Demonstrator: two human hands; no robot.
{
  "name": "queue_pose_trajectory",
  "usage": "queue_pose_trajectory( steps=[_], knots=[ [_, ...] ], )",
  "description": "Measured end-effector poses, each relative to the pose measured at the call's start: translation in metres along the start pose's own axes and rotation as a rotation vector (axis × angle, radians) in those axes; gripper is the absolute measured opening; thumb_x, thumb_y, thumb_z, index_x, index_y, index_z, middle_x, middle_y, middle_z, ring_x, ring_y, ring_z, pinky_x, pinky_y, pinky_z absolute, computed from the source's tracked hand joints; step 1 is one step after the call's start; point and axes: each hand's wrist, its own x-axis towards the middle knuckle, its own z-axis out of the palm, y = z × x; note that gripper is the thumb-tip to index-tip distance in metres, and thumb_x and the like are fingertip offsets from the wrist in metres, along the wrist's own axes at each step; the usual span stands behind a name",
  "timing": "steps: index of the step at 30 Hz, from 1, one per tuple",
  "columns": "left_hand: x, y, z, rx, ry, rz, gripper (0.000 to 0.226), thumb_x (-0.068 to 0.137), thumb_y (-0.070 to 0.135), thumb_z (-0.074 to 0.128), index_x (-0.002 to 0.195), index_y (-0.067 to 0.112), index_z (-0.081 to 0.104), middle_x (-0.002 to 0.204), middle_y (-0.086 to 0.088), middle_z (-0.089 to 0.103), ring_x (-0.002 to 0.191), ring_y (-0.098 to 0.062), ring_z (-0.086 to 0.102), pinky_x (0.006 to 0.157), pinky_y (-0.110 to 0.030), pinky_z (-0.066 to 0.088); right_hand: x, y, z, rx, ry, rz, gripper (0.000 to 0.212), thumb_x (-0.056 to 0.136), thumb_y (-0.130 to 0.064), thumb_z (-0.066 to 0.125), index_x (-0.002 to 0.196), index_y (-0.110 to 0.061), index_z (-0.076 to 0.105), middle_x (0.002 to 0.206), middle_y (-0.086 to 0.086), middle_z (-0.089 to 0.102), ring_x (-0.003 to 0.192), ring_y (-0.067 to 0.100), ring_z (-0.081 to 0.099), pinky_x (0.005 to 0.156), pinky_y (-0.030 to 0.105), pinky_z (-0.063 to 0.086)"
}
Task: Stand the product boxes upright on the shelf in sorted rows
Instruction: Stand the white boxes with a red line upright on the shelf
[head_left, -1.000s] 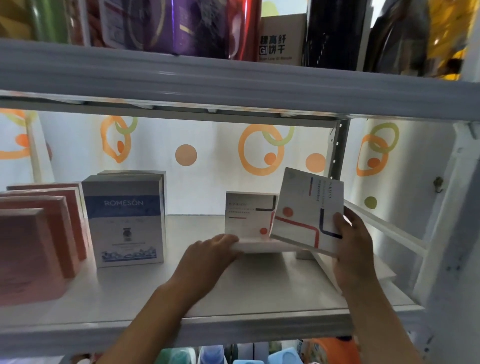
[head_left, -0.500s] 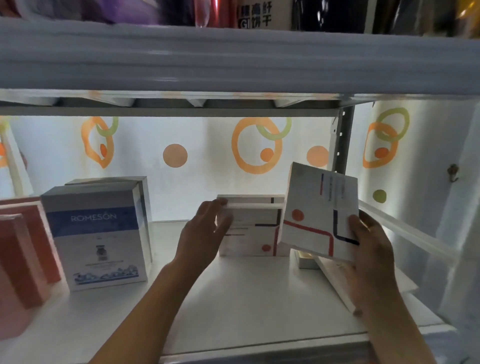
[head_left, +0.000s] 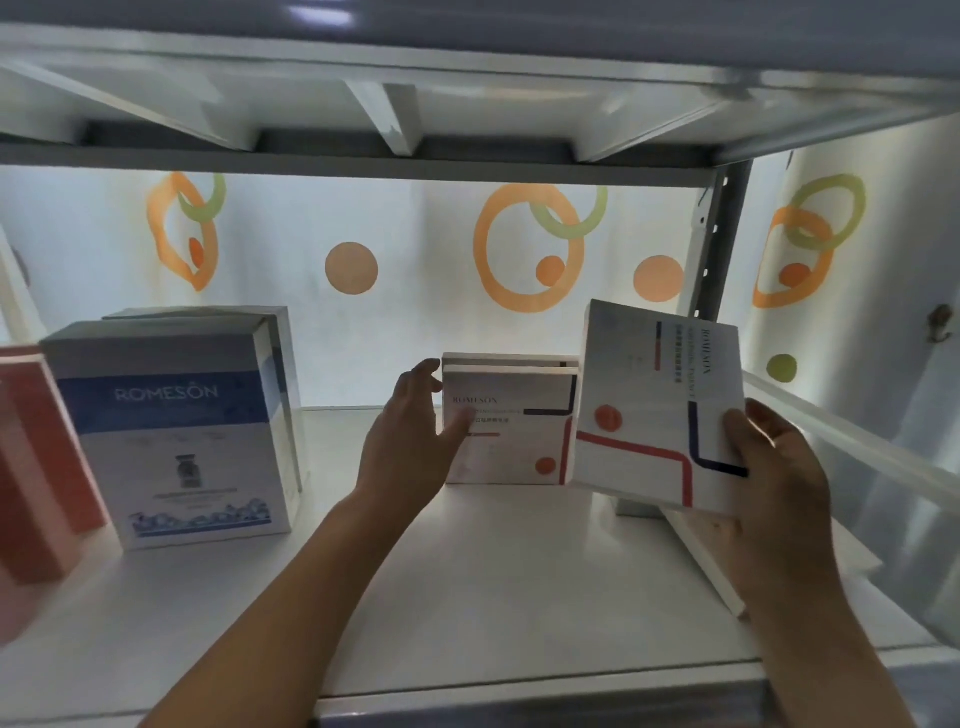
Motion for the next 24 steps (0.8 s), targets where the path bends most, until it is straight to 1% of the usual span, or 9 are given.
queue_pose_trajectory(
  steps=[4, 9, 10, 12, 13, 18, 20, 22, 24],
  knots=[
    [-0.003, 0.000, -0.001, 0.029, 0.016, 0.046, 0.060, 0.090, 0.042, 0.059, 0.141, 0.023, 0.033, 0.132, 0.004, 0.049, 0.114, -0.018, 0.055, 0.082, -0.034, 0.048, -0.003, 0.004, 0.004, -0.150, -0.029, -0.049, 0.034, 0.098, -0.042, 0.053, 0.131, -0.033, 0.049, 0.110, -0.001, 0.065, 0.103, 0.023, 0.065, 0.090, 0.055, 0.055],
    [-0.009, 0.000, -0.005, 0.044, 0.031, 0.056, 0.064, 0.090, 0.041, 0.059, 0.143, 0.018, 0.032, 0.138, 0.000, 0.045, 0.123, -0.020, 0.049, 0.091, -0.036, 0.046, 0.002, 0.006, 0.004, -0.125, -0.006, -0.007, 0.032, 0.100, -0.036, 0.051, 0.132, -0.032, 0.048, 0.108, -0.004, 0.066, 0.098, 0.022, 0.065, 0.071, 0.033, 0.062],
    [-0.010, 0.000, -0.006, 0.045, 0.038, 0.058, 0.063, 0.090, 0.041, 0.059, 0.142, 0.017, 0.033, 0.138, 0.000, 0.046, 0.123, -0.020, 0.049, 0.091, -0.036, 0.046, 0.003, 0.006, 0.005, -0.111, -0.004, -0.002, 0.032, 0.100, -0.037, 0.051, 0.132, -0.032, 0.049, 0.108, -0.003, 0.066, 0.097, 0.022, 0.066, 0.072, 0.036, 0.062],
    [-0.014, 0.002, -0.010, 0.036, 0.060, 0.066, 0.058, 0.090, 0.039, 0.060, 0.139, 0.016, 0.038, 0.134, -0.001, 0.049, 0.119, -0.020, 0.050, 0.089, -0.035, 0.046, 0.001, 0.006, 0.006, -0.097, -0.006, 0.004, 0.031, 0.100, -0.040, 0.050, 0.130, -0.033, 0.050, 0.110, -0.001, 0.067, 0.098, 0.023, 0.067, 0.077, 0.044, 0.062],
    [-0.015, 0.004, -0.013, 0.030, 0.075, 0.079, 0.053, 0.091, 0.037, 0.061, 0.135, 0.016, 0.042, 0.130, 0.000, 0.051, 0.116, -0.020, 0.052, 0.086, -0.034, 0.046, -0.001, 0.005, 0.006, -0.099, -0.014, -0.003, 0.031, 0.100, -0.039, 0.049, 0.130, -0.033, 0.051, 0.109, -0.001, 0.067, 0.097, 0.022, 0.067, 0.075, 0.042, 0.062],
    [-0.032, 0.034, -0.030, -0.105, 0.170, 0.105, 0.008, 0.092, 0.019, 0.060, 0.095, 0.020, 0.053, 0.095, 0.006, 0.058, 0.082, -0.009, 0.056, 0.066, -0.016, 0.039, -0.015, -0.009, 0.009, -0.143, -0.086, -0.060, 0.033, 0.103, -0.029, 0.047, 0.136, -0.027, 0.048, 0.100, -0.014, 0.064, 0.082, 0.011, 0.066, 0.051, 0.011, 0.051],
    [-0.047, 0.051, -0.032, -0.232, 0.132, 0.094, 0.009, 0.091, 0.016, 0.060, 0.092, 0.023, 0.054, 0.092, 0.007, 0.059, 0.081, -0.006, 0.057, 0.065, -0.017, 0.044, -0.023, -0.015, 0.010, -0.122, -0.120, -0.050, 0.034, 0.102, -0.031, 0.048, 0.135, -0.028, 0.049, 0.099, -0.013, 0.067, 0.082, 0.013, 0.067, 0.051, 0.011, 0.051],
    [-0.062, 0.065, -0.037, -0.341, 0.068, 0.056, 0.011, 0.093, 0.025, 0.060, 0.102, 0.026, 0.054, 0.101, 0.009, 0.060, 0.089, -0.003, 0.058, 0.070, -0.018, 0.048, -0.030, -0.025, 0.010, -0.086, -0.163, -0.041, 0.032, 0.099, -0.035, 0.052, 0.130, -0.031, 0.052, 0.098, -0.009, 0.072, 0.084, 0.017, 0.070, 0.056, 0.018, 0.056],
    [-0.070, 0.075, -0.047, -0.459, 0.030, -0.002, 0.024, 0.091, 0.037, 0.059, 0.113, 0.032, 0.049, 0.110, 0.016, 0.056, 0.097, -0.001, 0.056, 0.073, -0.016, 0.046, -0.036, -0.043, 0.010, -0.057, -0.238, -0.064, 0.028, 0.096, -0.034, 0.055, 0.124, -0.030, 0.055, 0.095, -0.009, 0.075, 0.084, 0.017, 0.072, 0.062, 0.025, 0.060]
  ],
)
